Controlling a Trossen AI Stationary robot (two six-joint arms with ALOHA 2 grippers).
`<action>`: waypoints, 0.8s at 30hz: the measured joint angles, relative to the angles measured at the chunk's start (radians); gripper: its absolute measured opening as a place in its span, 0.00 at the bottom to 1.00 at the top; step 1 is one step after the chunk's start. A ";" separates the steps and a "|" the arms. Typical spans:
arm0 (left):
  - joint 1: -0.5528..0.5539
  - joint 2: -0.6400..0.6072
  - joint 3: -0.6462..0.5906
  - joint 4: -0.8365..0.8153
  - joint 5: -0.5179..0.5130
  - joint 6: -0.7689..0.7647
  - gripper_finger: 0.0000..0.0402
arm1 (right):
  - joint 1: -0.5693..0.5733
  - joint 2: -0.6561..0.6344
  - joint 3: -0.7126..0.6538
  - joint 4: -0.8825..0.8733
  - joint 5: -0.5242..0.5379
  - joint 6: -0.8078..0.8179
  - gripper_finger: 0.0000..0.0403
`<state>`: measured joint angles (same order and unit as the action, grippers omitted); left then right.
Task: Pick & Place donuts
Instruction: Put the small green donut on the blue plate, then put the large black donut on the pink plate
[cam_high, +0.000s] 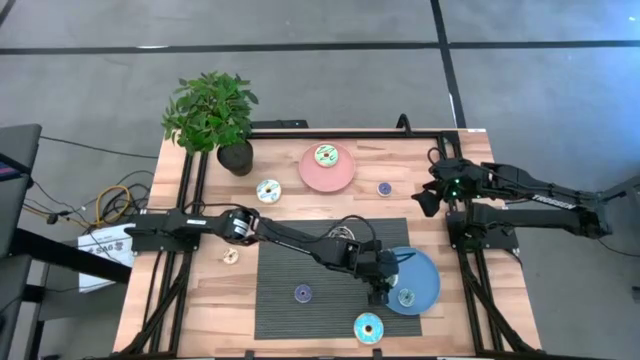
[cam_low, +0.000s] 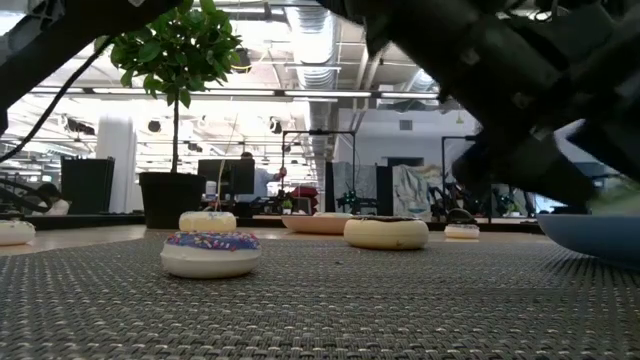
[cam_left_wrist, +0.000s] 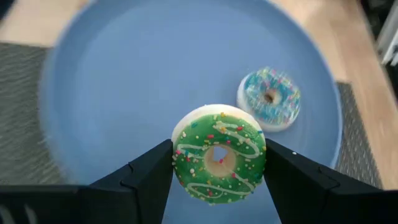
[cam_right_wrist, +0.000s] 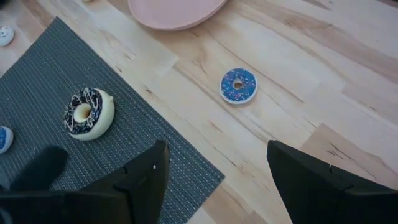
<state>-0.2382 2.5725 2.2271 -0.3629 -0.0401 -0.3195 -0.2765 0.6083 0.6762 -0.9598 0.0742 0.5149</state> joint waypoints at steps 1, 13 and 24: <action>0.000 0.001 -0.002 -0.005 0.004 -0.005 0.56 | 0.001 0.000 0.000 -0.005 0.000 0.000 0.65; 0.001 -0.003 0.007 -0.019 -0.050 0.011 0.58 | 0.001 0.000 0.000 -0.014 0.000 0.000 0.65; 0.007 -0.003 0.007 -0.032 -0.008 0.003 0.68 | 0.001 0.000 0.000 -0.015 0.000 0.000 0.65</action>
<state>-0.2314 2.5694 2.2337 -0.3947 -0.0480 -0.3168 -0.2752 0.6083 0.6762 -0.9749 0.0742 0.5149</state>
